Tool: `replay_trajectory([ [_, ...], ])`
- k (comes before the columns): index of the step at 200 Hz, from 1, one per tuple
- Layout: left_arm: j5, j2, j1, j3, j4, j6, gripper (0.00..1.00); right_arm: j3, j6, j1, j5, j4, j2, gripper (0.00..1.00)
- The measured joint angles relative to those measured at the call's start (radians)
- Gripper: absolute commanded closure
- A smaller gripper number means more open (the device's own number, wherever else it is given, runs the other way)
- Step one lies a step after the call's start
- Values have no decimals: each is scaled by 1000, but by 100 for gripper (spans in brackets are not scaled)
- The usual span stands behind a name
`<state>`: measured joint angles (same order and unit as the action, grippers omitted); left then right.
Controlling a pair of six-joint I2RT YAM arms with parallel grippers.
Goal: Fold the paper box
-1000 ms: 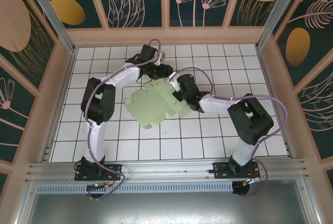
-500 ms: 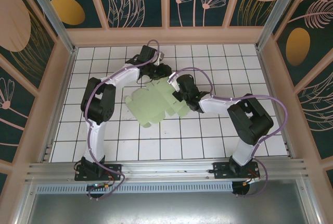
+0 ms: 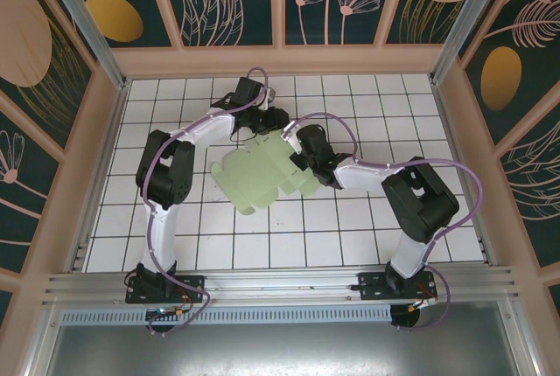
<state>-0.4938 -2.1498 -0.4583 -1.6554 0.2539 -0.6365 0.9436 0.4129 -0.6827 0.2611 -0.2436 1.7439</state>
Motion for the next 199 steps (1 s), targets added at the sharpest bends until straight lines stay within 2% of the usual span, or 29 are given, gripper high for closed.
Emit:
replay_trajectory([
  [4, 0, 0, 0, 1, -1, 0, 62, 0, 0, 0, 0, 0, 0, 100],
  [14, 1, 0, 0, 1, -3, -1, 78, 0, 0, 0, 0, 0, 0, 100],
  [26, -1, 0, 1, 4, -7, 2, 79, 1, 0, 0, 1, 0, 0, 100],
  [32, 0, 2, 1, 5, -9, 0, 72, 1, 0, 0, 1, 0, 0, 100],
  [53, 9, 14, 0, 27, -23, 3, 26, 1, 0, 0, 3, 0, 0, 100],
  [73, 35, 50, 0, 72, -42, -1, 5, 1, 0, 0, 3, 0, 0, 100],
  [82, 51, 76, 0, 100, -55, 7, 1, 1, 0, 0, 1, 0, 0, 100],
  [139, 163, 330, 39, 365, -183, 46, 1, 10, -8, 63, -117, 67, 0, 100],
  [169, 154, 447, 126, 550, -284, 53, 3, 10, -28, 108, -193, 92, 0, 100],
  [199, 125, 454, 200, 645, -309, 79, 7, 9, -42, 128, -255, 94, -8, 100],
])
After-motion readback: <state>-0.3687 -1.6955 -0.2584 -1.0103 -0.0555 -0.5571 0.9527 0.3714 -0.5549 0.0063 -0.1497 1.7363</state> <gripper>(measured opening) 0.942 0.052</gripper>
